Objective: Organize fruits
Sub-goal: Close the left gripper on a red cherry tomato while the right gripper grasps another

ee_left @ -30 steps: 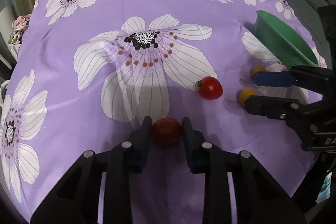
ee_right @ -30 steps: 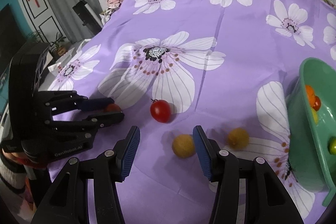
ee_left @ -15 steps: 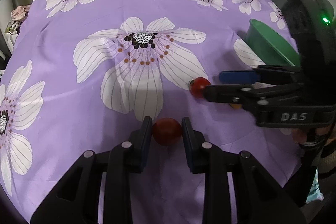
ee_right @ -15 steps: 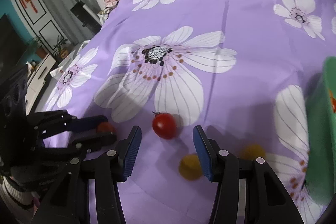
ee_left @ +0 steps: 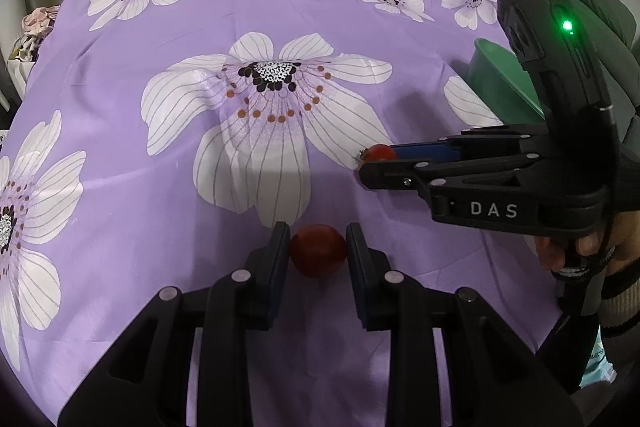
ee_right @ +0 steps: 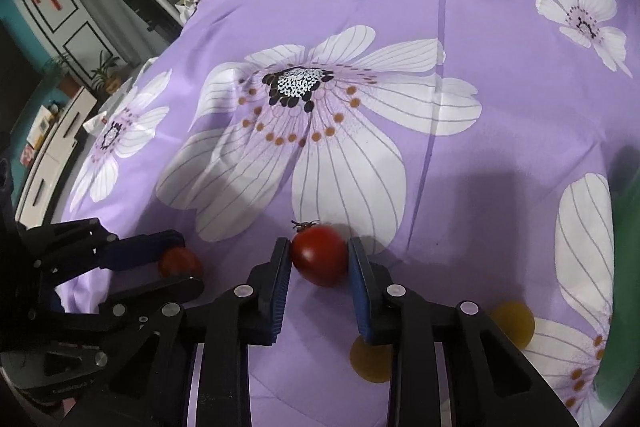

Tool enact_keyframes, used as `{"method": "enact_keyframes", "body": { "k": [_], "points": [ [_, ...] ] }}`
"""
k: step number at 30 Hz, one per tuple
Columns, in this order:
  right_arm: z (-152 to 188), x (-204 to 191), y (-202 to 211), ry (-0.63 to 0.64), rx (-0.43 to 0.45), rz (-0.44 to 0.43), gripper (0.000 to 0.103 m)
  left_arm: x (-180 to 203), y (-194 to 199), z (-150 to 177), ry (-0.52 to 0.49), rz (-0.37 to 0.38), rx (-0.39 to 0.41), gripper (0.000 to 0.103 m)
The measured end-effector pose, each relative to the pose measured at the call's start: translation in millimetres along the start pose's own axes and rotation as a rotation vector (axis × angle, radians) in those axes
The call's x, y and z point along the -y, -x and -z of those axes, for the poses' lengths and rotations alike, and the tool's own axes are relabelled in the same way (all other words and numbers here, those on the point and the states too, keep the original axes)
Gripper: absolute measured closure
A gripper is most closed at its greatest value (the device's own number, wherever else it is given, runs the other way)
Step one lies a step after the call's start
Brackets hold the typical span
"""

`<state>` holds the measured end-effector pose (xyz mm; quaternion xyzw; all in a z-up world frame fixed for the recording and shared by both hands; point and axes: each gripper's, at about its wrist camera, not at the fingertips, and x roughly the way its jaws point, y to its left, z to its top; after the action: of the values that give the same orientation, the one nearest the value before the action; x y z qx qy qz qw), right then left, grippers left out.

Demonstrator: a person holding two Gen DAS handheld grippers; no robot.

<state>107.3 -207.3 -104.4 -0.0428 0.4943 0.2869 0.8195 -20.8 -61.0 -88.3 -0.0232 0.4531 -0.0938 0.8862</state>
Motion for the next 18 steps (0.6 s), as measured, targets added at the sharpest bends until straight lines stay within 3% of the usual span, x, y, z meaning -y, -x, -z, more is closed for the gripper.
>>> {"method": "enact_keyframes", "body": {
  "k": [18],
  "points": [
    [29.1,11.3,52.8,-0.051,0.117,-0.031,0.073,29.7,10.2,-4.2,-0.035,0.005,0.004,0.075]
  ]
}}
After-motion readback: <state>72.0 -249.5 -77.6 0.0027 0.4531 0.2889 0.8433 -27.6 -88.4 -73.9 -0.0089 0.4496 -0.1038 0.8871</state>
